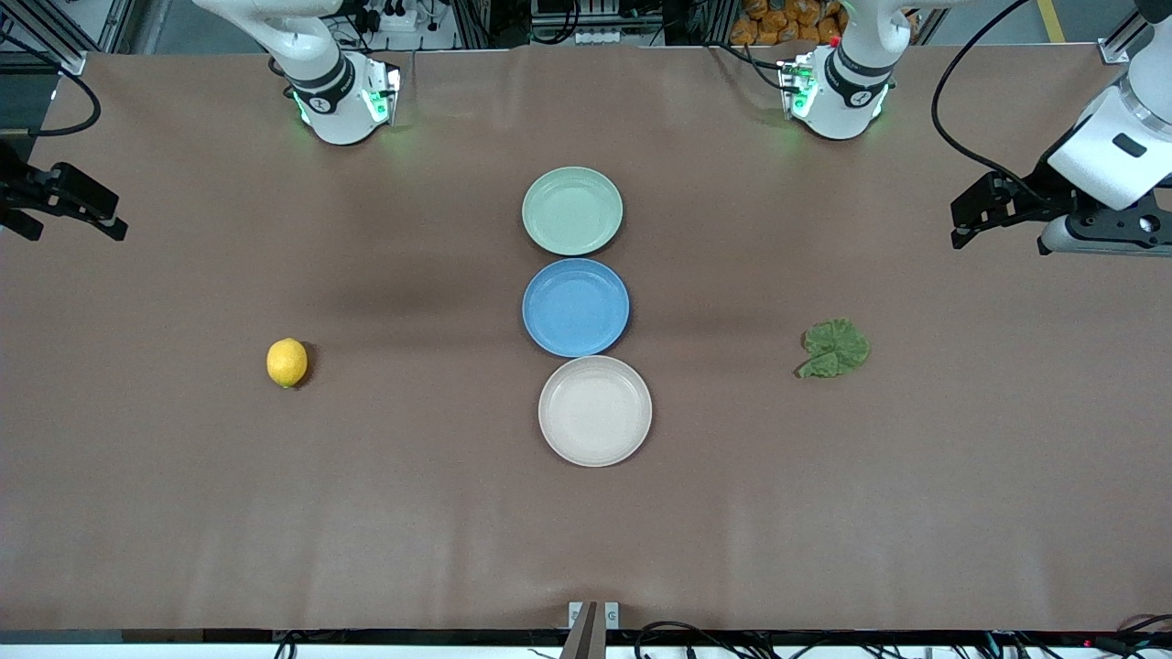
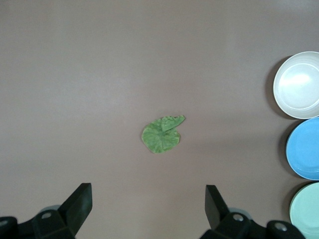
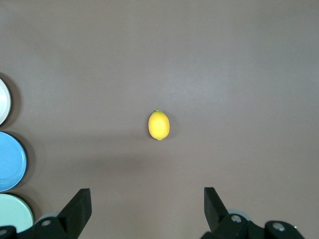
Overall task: Place lemon and lettuce in plates
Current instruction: 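Reach the right gripper to the lemon while the left gripper reaches the lettuce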
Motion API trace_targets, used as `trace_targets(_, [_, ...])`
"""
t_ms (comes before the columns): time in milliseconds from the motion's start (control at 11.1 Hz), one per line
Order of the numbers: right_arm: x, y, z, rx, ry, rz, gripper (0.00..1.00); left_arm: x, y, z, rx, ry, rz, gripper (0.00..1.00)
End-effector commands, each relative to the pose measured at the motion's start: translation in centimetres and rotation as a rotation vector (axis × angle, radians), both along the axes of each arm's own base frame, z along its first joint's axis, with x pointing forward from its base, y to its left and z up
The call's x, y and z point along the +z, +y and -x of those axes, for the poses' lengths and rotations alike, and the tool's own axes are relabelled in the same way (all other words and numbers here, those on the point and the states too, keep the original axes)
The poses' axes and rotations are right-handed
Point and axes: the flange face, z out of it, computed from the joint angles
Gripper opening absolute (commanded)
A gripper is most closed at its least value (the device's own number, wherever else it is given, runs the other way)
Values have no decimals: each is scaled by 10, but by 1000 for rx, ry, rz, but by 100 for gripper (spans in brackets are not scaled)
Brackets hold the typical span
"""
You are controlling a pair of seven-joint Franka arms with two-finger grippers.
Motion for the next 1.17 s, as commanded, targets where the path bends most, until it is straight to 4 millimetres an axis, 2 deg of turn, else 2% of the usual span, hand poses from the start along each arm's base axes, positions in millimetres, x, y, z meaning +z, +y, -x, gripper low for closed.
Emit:
trace_targets(0, [5,0,4,2,-8,-17,100,5,0,0,-32,4,-17,100])
trace_targets(360, [3,0,4,2,-5,-17,100,-20,0,-14,-27,45,-37,100])
trace_targets(450, [-2,0,3,2,6,-18,100,-34,-1,-21,-23,70,-36,100])
trace_targets(630, [-25,-1,-3,1,27,-19,100,-35,7,-27,17,73,-7,100])
trace_targets(720, [-45,-1,-4,0,35,-18,100,-39,-5,-26,48,77,-16,100])
trace_targets(810, [-64,-3,-7,-4,43,-18,100,-48,-3,-30,88,91,-16,100])
trace_targets(900, [-95,-3,-9,-3,56,-17,100,-63,0,-37,120,114,-20,100])
trace_targets(1080, [-169,2,-9,1,37,-14,100,-128,-7,-61,186,200,-32,100])
